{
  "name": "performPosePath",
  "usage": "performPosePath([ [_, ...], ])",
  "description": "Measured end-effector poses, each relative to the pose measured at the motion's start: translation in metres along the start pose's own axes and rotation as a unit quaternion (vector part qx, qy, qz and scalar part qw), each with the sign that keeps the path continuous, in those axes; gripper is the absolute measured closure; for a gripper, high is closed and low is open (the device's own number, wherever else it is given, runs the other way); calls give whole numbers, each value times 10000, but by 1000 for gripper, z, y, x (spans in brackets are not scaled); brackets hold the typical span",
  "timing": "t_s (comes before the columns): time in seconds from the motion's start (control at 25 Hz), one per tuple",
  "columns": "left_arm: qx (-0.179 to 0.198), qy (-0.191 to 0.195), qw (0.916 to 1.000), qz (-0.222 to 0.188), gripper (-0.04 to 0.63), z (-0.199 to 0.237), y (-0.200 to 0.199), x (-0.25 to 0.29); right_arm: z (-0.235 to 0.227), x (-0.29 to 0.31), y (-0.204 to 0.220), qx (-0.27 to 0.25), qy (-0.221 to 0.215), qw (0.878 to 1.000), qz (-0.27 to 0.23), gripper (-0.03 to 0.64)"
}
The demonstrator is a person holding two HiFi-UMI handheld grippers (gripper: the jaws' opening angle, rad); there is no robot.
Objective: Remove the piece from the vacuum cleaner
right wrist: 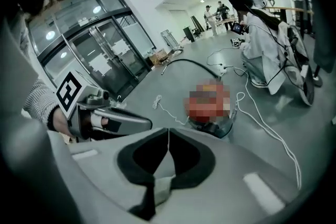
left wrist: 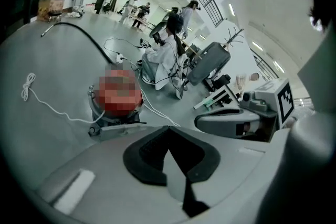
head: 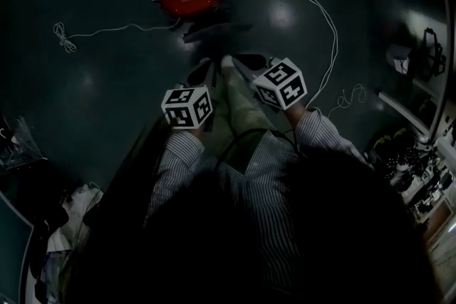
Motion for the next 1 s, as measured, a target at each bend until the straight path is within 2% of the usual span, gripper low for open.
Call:
performPosePath([
  [0.12,507,-8,9984,242,591,16,8,26,-18,21,9,-270,-18,9996,75,601],
  [0.32,789,-155,9956,491,591,42,34,61,-41,50,37,-554,27,9979,337,600],
  [0.44,1129,-139,9923,494,589,59,47,83,-59,71,55,-767,143,9957,496,597],
  [0.52,1293,-92,9903,503,527,72,54,99,-71,86,65,-847,147,9947,571,595],
  [0.64,1345,-63,9891,590,516,85,65,120,-87,105,77,-947,91,9932,676,589],
  [0.72,1506,-68,9867,613,497,91,71,132,-96,115,82,-1058,48,9915,753,574],
  [0.84,2018,-161,9781,477,453,94,70,144,-106,124,81,-1329,98,9885,714,555],
  [1.0,2939,-337,9548,307,421,97,56,154,-115,131,74,-1880,370,9795,622,544],
])
Point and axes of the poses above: the fingertips, and each gripper's own axes: x forward along the fingers, z to its left, y out of its underside, the point moved 10 cm from there along -x, backward along the fingers, and after that the axes turned 6 degrees about -z, right-handed, at the moved point
